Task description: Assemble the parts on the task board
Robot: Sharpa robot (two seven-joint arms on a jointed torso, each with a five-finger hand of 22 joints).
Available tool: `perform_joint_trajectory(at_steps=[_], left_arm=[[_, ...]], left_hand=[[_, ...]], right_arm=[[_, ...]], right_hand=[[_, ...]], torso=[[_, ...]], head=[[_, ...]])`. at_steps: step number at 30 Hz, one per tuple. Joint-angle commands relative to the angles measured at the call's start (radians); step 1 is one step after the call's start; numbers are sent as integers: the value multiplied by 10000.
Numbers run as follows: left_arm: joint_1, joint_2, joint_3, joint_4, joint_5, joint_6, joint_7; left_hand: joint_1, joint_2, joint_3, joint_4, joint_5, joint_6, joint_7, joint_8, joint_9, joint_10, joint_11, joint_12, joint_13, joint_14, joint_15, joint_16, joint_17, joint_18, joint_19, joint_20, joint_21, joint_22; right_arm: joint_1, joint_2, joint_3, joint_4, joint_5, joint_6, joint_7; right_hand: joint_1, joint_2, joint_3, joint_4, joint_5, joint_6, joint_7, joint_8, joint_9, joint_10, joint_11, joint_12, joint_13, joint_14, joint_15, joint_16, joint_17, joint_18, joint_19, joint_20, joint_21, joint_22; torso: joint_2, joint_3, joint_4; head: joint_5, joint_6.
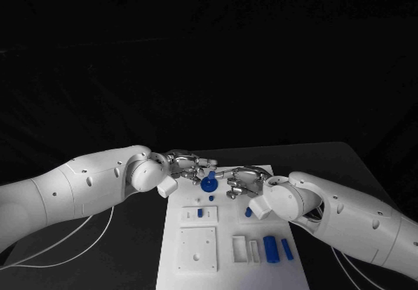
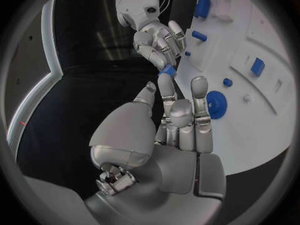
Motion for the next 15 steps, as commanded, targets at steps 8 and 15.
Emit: perform_joint_trajectory(at_steps=[8, 15], left_arm=[[2, -269, 3, 29, -1138, 473, 877], [-1, -398, -4, 140, -2161, 1183, 1247]], left_hand=[[-365, -402, 157, 164, 310, 570, -210, 357, 67, -73, -101, 16, -56, -62, 28, 12, -47, 71, -42, 14, -29, 141], [-941, -575, 404, 293, 615, 1184, -451, 494, 1063, 113, -193, -75, -112, 10, -48, 136, 202, -19, -30, -68, 51, 162]], right_arm=[[-4, -242, 38, -23, -212, -49, 187], [-5, -295, 92, -98, -239, -96, 192]], right_hand=[[-97, 19, 21, -90, 114, 132, -74, 38, 8, 52, -67, -51, 32, 6, -45, -34, 16, -105, 371, -102, -49, 12], [-105, 18, 28, -97, 132, 134, -75, 38, 7, 54, -69, -56, 35, 10, -45, -33, 19, -106, 374, -103, -43, 15]], torso=[[-2, 0, 1], [0, 3, 6]], head=[[-21, 33], [-25, 31]])
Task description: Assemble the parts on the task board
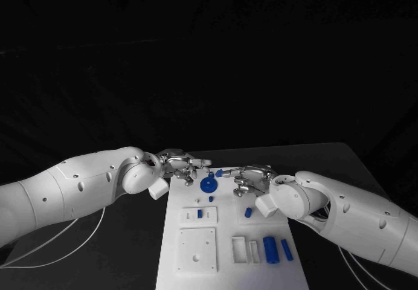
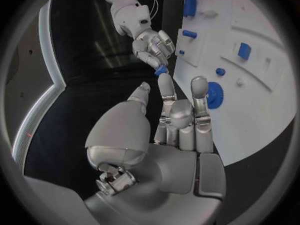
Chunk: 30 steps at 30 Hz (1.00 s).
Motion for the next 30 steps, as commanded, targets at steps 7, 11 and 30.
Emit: perform_joint_trajectory(at_steps=[7, 11, 30], left_arm=[[-31, 6, -6, 93, -2061, 726, 947], [-59, 37, -9, 100, -2339, 731, 1122], [-100, 186, -12, 150, -1789, 730, 1716]], left_hand=[[-246, -187, 257, 228, -207, 40, -30, -224, 646, 84, 0, -45, 12, 8, -39, 34, 57, -16, -4, -25, 80, 158], [-237, -152, 270, 219, -195, 75, -32, -308, 676, 95, 3, -47, 14, 11, -39, 52, 81, -16, -13, -24, 98, 163], [152, 689, -152, -285, -335, -361, 139, -617, 638, -287, 86, 49, 50, -269, 47, -47, -416, 13, -169, 59, 65, 159]], right_arm=[[-5, 18, 82, -27, -117, 14, 140], [-5, 33, 117, -75, -111, 24, 127], [-5, 98, 141, -132, -105, 166, 41]], right_hand=[[-121, 17, 24, -73, 70, 133, -69, 32, 6, 35, -46, -56, 26, 10, -49, -52, 0, -106, 416, -69, -49, 4], [-121, 17, 24, -73, 70, 133, -69, 32, 6, 35, -46, -56, 26, 10, -49, -52, 0, -106, 416, -69, -49, 4], [-148, -5, 51, -118, 212, 152, -69, 33, 2, 42, -50, -74, 45, 15, -51, -58, 8, -111, 415, -72, -58, 5]], torso=[[2, 3, 2], [2, -6, -6], [2, -10, 0]], head=[[-13, -26], [-7, -23], [-22, -13]])
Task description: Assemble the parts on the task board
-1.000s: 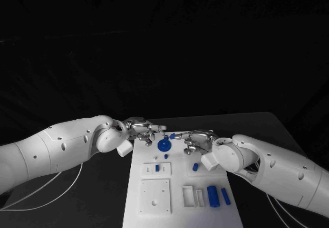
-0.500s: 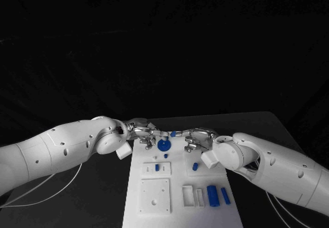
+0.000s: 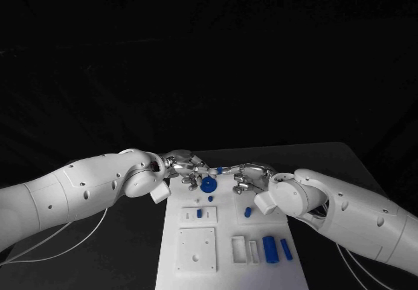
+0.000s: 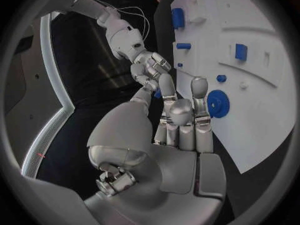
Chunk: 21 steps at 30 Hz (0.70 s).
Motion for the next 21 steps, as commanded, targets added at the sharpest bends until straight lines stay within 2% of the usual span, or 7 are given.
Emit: perform_joint_trajectory(at_steps=[1, 21], left_arm=[[-3, 36, 4, 34, 259, 100, 379], [-4, 105, 5, 26, 320, 268, 367]], left_hand=[[47, 99, -39, -35, -50, -98, 9, -64, -25, -75, 15, 45, 3, -52, 14, 39, -4, 12, -47, 7, -15, 162], [570, 391, 48, -358, 121, -99, 13, -76, -155, -100, 17, 106, 0, -78, 15, 124, -11, 4, -77, 10, 1, 170]], right_arm=[[-5, 16, 5, -18, -59, 202, 35], [-5, 55, 5, -39, -58, 209, 28]], right_hand=[[-66, -9, -17, -48, 23, 113, -54, 70, 15, 26, -68, -35, 8, 15, -53, -58, 12, -109, 388, -48, -58, 8], [-84, -8, -1, -59, 41, 117, -55, 69, 9, 34, -70, -43, 30, 16, -54, -64, 17, -112, 387, -50, -61, 15]], torso=[[1, 1, -3], [2, 5, -1]], head=[[10, -3], [-11, -2]])
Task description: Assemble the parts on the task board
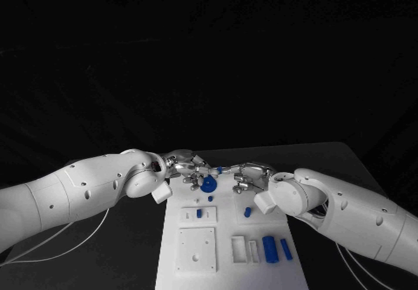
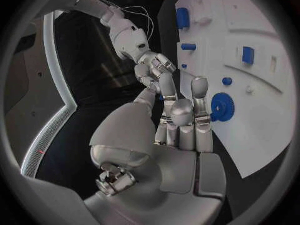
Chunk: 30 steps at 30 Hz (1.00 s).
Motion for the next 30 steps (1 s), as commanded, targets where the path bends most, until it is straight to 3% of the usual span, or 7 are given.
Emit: perform_joint_trajectory(at_steps=[1, 11, 30], left_arm=[[8, 42, 16, 22, 155, 191, 198], [8, 49, 16, -31, 149, -10, 125], [9, 72, 16, -26, 100, -49, -40]], left_hand=[[127, 32, 16, -85, 64, 10, -18, -21, -21, -67, -18, 61, 1, -79, 15, 48, 12, 5, -78, 9, 4, 164], [192, 145, 4, -127, 77, -31, 21, -62, -73, -81, 0, 78, 1, -78, 30, 71, 5, 16, -79, 19, 24, 163], [107, -60, -201, -21, -148, -101, 62, -91, -144, -76, 22, 105, 1, -80, 48, 92, -18, 36, -81, 38, 39, 160]], right_arm=[[-11, 21, -6, 20, -55, 198, 34], [-11, 6, -6, 86, -53, 195, 36], [-13, 28, -6, 63, -52, 73, 56]], right_hand=[[-32, 47, 1, -58, 41, 117, -51, 33, 4, 33, -71, -44, 9, 16, -54, -65, 8, -112, 391, -53, -61, 17], [-40, 34, 9, -74, 88, 130, -52, 34, 3, 46, -76, -40, 33, 20, -57, -68, 12, -112, 392, -55, -63, 21], [-56, 17, 39, -93, 190, 144, -55, 33, -4, 65, -77, -44, 59, 27, -62, -73, 18, -114, 396, -60, -39, 35]], torso=[[1, 4, -3], [0, 0, 1], [0, 0, 2]], head=[[-1, 1], [0, -5], [-5, -10]])
